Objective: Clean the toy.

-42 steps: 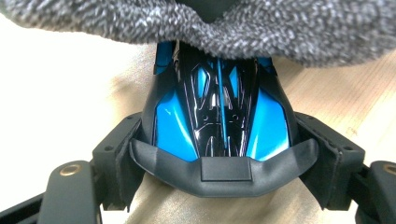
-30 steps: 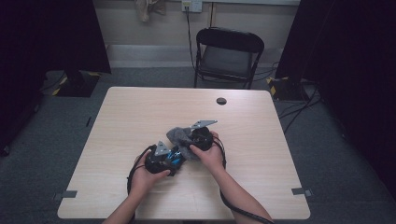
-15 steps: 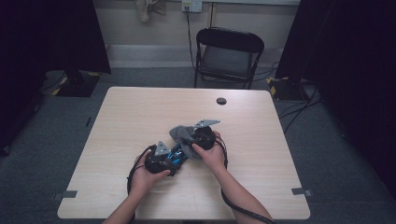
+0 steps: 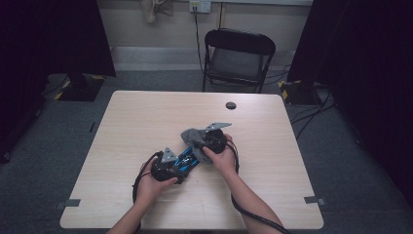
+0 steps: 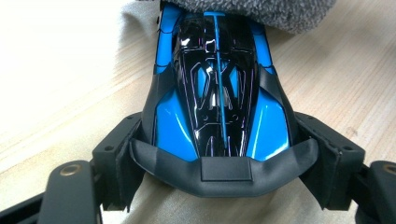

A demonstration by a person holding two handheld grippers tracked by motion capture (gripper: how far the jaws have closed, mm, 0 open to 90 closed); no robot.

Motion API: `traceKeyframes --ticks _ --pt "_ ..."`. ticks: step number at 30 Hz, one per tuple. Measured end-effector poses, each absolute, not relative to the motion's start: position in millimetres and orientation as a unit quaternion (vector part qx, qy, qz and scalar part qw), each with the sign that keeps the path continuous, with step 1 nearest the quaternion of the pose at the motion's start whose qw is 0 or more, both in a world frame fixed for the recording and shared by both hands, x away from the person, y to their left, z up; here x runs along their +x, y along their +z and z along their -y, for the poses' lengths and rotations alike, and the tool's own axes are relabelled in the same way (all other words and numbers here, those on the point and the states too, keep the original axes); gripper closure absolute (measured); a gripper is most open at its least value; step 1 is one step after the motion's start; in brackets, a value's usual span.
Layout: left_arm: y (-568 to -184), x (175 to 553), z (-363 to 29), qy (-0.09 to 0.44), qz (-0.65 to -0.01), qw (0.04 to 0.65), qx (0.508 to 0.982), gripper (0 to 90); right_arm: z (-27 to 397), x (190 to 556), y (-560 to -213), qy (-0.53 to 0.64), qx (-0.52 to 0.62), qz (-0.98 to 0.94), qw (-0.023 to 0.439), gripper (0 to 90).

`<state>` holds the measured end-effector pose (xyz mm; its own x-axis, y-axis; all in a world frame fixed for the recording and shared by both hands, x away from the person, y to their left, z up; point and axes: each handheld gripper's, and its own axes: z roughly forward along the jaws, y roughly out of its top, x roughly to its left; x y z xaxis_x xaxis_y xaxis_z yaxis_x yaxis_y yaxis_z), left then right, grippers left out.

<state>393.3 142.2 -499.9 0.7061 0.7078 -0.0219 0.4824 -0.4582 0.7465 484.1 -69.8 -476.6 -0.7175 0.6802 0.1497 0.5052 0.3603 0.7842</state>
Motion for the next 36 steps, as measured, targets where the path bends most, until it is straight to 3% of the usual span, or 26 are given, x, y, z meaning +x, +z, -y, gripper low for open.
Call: traceKeyframes --ticks 16,24,36 --pt "-500 393 -142 0.147 -0.354 0.382 0.841 24.1 87 493 -475 0.421 0.385 -0.815 0.099 69.9" --pt "-500 393 -142 0.147 -0.354 0.382 0.84 24.1 85 474 -462 0.442 0.354 -0.819 0.086 70.0" --pt "-500 393 -142 0.147 -0.355 0.382 0.84 24.1 47 430 -449 0.455 0.273 -0.846 0.048 70.0"
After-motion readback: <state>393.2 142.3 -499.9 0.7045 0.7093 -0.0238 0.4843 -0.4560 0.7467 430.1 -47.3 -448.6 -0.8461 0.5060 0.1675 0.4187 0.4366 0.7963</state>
